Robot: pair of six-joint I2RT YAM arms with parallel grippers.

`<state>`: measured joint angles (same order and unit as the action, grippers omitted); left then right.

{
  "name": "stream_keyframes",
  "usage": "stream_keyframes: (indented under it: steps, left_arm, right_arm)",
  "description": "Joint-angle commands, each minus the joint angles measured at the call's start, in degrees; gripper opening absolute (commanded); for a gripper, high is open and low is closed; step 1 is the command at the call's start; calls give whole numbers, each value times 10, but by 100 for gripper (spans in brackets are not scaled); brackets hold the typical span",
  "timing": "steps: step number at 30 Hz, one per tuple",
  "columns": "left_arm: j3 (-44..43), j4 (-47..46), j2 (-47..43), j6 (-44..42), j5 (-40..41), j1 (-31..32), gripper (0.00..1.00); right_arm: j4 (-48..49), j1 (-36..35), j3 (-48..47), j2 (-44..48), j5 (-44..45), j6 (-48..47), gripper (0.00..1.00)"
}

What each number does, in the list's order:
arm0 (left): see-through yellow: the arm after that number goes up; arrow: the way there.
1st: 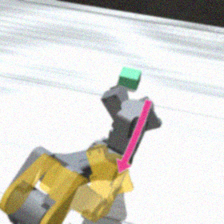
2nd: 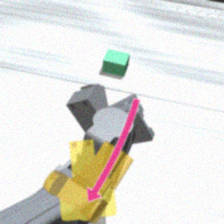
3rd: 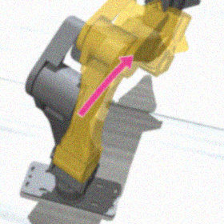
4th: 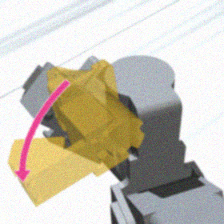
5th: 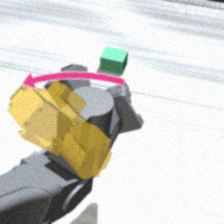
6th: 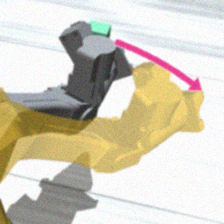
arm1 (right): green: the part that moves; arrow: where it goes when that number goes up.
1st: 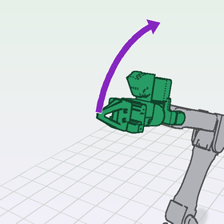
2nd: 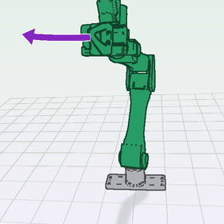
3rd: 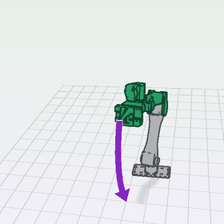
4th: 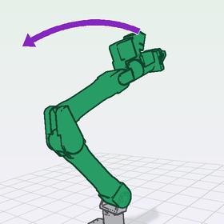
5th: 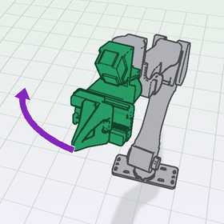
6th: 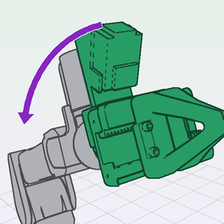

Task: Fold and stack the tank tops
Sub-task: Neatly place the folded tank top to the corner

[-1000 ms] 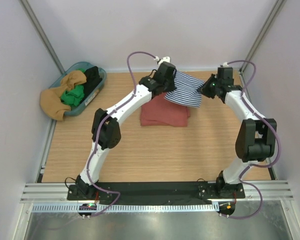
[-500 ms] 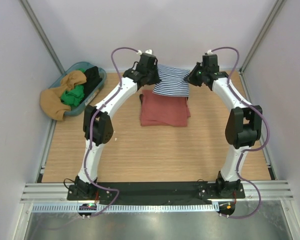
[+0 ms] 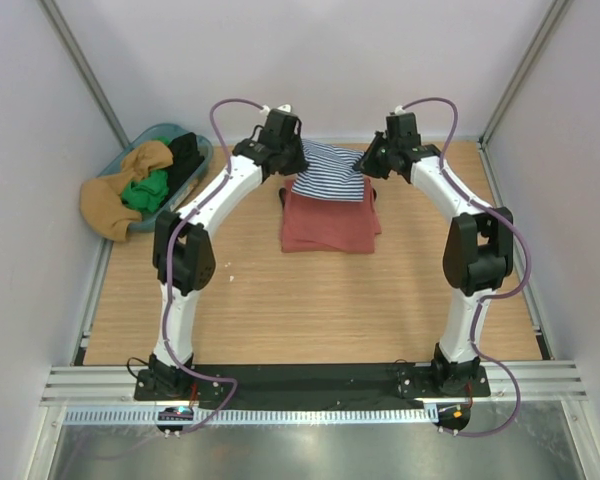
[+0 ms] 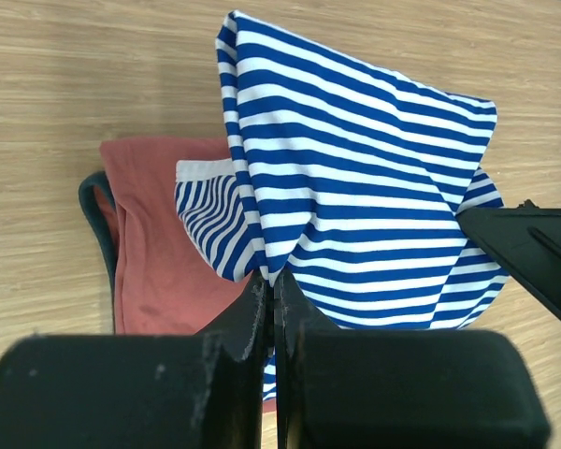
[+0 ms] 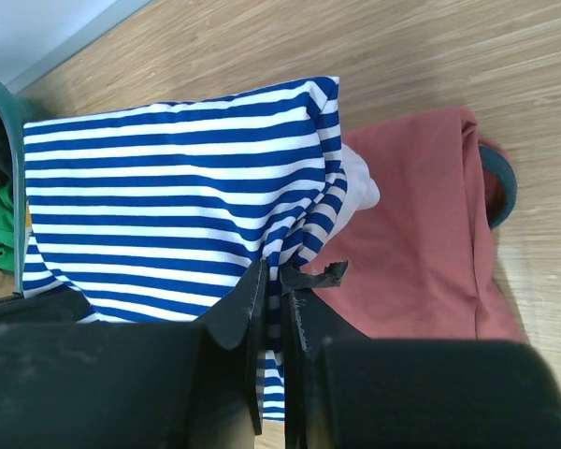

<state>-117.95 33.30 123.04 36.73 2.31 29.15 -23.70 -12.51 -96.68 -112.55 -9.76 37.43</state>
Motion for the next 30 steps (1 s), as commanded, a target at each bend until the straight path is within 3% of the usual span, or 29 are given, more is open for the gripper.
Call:
stream_keyframes:
  steps: [1,12,15,22,30]
  left_arm:
    - [-30,-3,-18,-14,-12,-8,0]
    - [-52,-6,9,-18,-21,-17,0]
    - [15,-38,-11,4,-57,-16,0]
    - [212,-97,-54,49,-60,-13,0]
    - [277,-108,-69,62,-57,-8,0]
  right_arm:
    - [-5,0,-41,3,6,-8,1]
    - [-10,-1,-54,-23,-2,-19,1]
    - [10,-1,0,-10,-1,-15,1]
    - [57,-8,151,27,-2,-12,1]
    - [53,-15,190,46,14,-25,7]
